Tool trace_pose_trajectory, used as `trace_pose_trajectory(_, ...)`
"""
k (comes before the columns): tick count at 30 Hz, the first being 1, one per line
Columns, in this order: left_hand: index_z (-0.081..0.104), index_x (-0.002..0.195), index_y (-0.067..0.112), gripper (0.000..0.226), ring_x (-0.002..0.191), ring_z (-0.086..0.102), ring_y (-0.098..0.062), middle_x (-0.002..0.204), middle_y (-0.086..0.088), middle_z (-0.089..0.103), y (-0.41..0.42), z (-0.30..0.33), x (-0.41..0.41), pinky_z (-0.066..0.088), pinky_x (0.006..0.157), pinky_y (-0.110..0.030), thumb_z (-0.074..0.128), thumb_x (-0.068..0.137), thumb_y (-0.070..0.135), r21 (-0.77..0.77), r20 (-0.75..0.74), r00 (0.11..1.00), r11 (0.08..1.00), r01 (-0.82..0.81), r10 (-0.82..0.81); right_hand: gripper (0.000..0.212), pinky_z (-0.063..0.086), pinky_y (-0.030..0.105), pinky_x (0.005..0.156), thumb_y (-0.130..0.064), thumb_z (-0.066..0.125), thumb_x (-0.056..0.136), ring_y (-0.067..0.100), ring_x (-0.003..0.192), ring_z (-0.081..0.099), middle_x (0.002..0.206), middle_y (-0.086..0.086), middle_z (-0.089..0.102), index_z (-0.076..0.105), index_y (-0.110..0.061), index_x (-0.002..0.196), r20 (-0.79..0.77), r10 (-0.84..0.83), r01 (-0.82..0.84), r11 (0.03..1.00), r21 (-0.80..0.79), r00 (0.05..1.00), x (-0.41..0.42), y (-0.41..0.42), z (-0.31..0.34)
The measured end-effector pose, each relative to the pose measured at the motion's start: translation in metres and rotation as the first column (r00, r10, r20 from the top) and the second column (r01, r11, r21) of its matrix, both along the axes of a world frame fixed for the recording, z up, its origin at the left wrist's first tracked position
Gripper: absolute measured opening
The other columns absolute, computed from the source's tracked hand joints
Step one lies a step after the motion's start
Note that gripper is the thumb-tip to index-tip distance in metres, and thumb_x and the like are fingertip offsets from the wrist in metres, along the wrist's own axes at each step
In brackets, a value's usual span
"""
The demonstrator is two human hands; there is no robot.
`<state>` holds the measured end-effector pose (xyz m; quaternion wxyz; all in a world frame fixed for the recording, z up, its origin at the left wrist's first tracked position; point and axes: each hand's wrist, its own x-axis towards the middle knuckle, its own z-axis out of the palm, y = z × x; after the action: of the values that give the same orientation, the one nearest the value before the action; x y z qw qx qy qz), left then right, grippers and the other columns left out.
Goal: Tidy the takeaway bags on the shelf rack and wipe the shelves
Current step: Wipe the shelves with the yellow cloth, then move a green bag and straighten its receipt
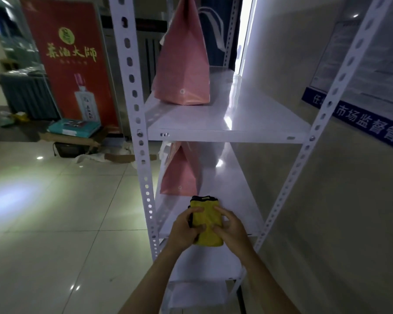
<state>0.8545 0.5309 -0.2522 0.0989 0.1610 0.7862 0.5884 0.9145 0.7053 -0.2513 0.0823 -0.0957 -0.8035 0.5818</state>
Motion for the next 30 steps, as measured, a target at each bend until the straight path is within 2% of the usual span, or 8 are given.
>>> trace_pose_trajectory(2, 0.060, 0.126, 0.030, 0.052, 0.114, 0.062, -0.022, 0.125, 0.000, 0.064, 0.012, -0.009, -0.015, 0.052, 0.085, -0.017, 0.078, 0.084, 0.006, -0.062, 0.003, 1.000, 0.998, -0.015, 0.015, 0.054, 0.055, 0.040, 0.102, -0.005, 0.070, 0.090, 0.020, 0.117, 0.065, 0.131, 0.006, 0.065, 0.056, -0.037, 0.131, 0.041, 0.014, -0.014, 1.000, -0.001, 0.999, -0.016, 0.009, -0.003)
trace_pose_trajectory(5, 0.054, 0.139, 0.025, 0.062, 0.122, 0.059, -0.024, 0.134, -0.003, 0.061, 0.027, -0.023, -0.034, 0.050, 0.093, -0.022, 0.079, 0.083, 0.014, -0.136, 0.012, 0.999, 0.990, -0.032, 0.034, 0.057, 0.053, 0.034, 0.101, -0.011, 0.068, 0.086, 0.017, 0.117, 0.063, 0.130, -0.002, 0.063, 0.057, -0.042, 0.132, 0.074, -0.011, 0.006, 0.998, 0.070, 0.997, -0.038, 0.021, -0.011)
trace_pose_trajectory(9, 0.042, 0.154, 0.020, 0.070, 0.115, 0.060, -0.025, 0.129, -0.005, 0.063, 0.042, -0.022, -0.042, 0.048, 0.092, -0.027, 0.074, 0.092, 0.027, -0.307, -0.027, 0.997, 0.949, -0.072, 0.067, 0.048, 0.054, 0.031, 0.093, -0.017, 0.067, 0.089, 0.020, 0.114, 0.062, 0.126, -0.002, 0.061, 0.063, -0.030, 0.135, 0.085, -0.023, -0.001, 0.962, 0.274, 0.996, -0.055, 0.027, -0.019)
trace_pose_trajectory(11, 0.036, 0.157, 0.029, 0.071, 0.113, 0.055, -0.031, 0.132, -0.005, 0.056, 0.043, -0.018, -0.043, 0.047, 0.090, -0.037, 0.061, 0.095, 0.053, -0.611, -0.189, 0.982, 0.780, -0.133, 0.019, 0.043, 0.053, 0.036, 0.089, -0.029, 0.066, 0.090, 0.023, 0.113, 0.057, 0.122, 0.002, 0.056, 0.064, -0.029, 0.133, 0.109, -0.046, -0.008, 0.891, 0.455, 0.993, -0.058, 0.028, -0.021)
trace_pose_trajectory(13, 0.031, 0.156, 0.039, 0.071, 0.120, 0.047, -0.031, 0.141, -0.001, 0.045, 0.041, -0.016, -0.039, 0.042, 0.093, -0.040, 0.046, 0.094, 0.070, -0.750, -0.227, 0.974, 0.639, -0.171, -0.006, 0.043, 0.052, 0.039, 0.090, -0.039, 0.065, 0.091, 0.024, 0.115, 0.049, 0.120, 0.003, 0.051, 0.063, -0.033, 0.133, 0.149, -0.065, -0.027, 0.837, 0.547, 0.987, -0.057, 0.031, -0.022)
trace_pose_trajectory(19, 0.027, 0.157, 0.040, 0.077, 0.117, 0.048, -0.027, 0.137, -0.001, 0.045, 0.040, -0.016, -0.025, 0.042, 0.090, -0.039, 0.022, 0.091, 0.077, -0.795, -0.276, 0.961, 0.571, -0.206, -0.037, 0.048, 0.050, 0.038, 0.087, -0.045, 0.055, 0.094, 0.026, 0.114, 0.047, 0.118, 0.004, 0.050, 0.056, -0.036, 0.141, 0.125, -0.079, -0.028, 0.733, 0.679, 0.989, -0.045, 0.028, -0.023)
trace_pose_trajectory(22, 0.040, 0.151, 0.036, 0.073, 0.111, 0.053, -0.026, 0.128, 0.000, 0.053, 0.033, -0.012, -0.018, 0.047, 0.083, -0.038, 0.017, 0.091, 0.072, -0.747, -0.357, 0.934, 0.610, -0.263, -0.034, 0.045, 0.052, 0.039, 0.084, -0.044, 0.062, 0.091, 0.025, 0.111, 0.052, 0.119, 0.002, 0.056, 0.062, -0.030, 0.134, 0.035, -0.096, 0.044, 0.714, 0.699, 0.995, -0.031, 0.029, -0.019)
trace_pose_trajectory(30, 0.069, 0.115, 0.027, 0.031, 0.088, 0.066, -0.019, 0.100, 0.007, 0.067, -0.027, -0.001, 0.023, 0.057, 0.063, -0.034, 0.046, 0.098, 0.041, -0.645, -0.489, 0.866, 0.710, -0.282, -0.101, 0.013, 0.053, 0.031, 0.065, -0.039, 0.061, 0.087, 0.016, 0.087, 0.057, 0.095, -0.008, 0.059, 0.065, -0.027, 0.091, -0.199, -0.094, 0.206, 0.710, 0.674, 0.975, 0.021, -0.002, -0.004)
